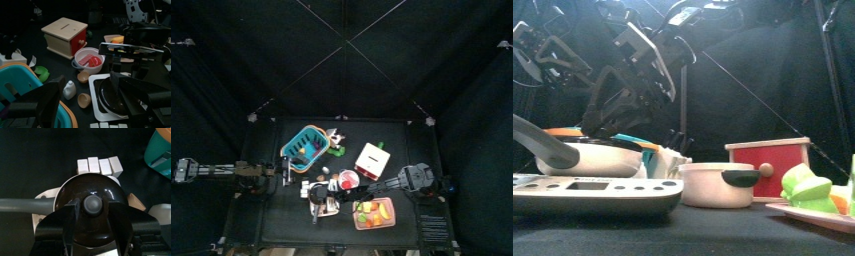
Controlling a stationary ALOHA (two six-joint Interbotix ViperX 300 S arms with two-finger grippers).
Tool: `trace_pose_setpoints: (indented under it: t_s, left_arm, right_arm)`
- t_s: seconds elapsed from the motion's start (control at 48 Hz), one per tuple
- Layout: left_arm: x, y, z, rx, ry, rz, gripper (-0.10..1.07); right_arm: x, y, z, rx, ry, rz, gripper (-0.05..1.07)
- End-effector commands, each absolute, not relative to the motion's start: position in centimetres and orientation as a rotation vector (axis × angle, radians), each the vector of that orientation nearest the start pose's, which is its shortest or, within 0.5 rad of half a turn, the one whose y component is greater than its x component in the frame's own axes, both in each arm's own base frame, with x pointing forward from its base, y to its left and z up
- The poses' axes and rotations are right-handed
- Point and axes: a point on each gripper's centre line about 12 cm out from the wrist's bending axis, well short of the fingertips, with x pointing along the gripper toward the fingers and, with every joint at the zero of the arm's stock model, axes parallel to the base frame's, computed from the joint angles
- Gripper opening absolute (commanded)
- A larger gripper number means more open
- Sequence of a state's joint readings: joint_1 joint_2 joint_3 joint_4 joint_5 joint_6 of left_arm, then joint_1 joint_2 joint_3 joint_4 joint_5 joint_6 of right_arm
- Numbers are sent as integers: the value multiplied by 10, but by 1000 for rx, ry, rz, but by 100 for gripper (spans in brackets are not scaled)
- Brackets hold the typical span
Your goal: Grab pot lid
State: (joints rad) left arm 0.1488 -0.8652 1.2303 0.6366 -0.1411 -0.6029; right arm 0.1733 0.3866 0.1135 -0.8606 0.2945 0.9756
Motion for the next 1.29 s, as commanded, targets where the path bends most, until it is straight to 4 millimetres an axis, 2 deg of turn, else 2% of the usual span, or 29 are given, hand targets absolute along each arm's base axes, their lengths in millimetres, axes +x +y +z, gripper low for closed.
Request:
trace_pose_setpoints:
  t_s: [0.0,0.208,0.479,0.812,1.271]
  left_arm:
    - [206,21,237,-2,229,58,103]
    - [206,20,237,-1,229,57,103]
    - [205,20,234,1,237,58,103]
    - [205,19,234,-4,235,52,103]
    - [205,19,235,2,234,51,103]
  right_arm:
    - [519,63,183,7,638,-94,79]
    - [519,62,183,8,638,-96,77]
    - [519,59,186,6,638,-109,65]
    - [513,60,212,6,598,-114,65]
    - [513,59,221,11,581,-117,65]
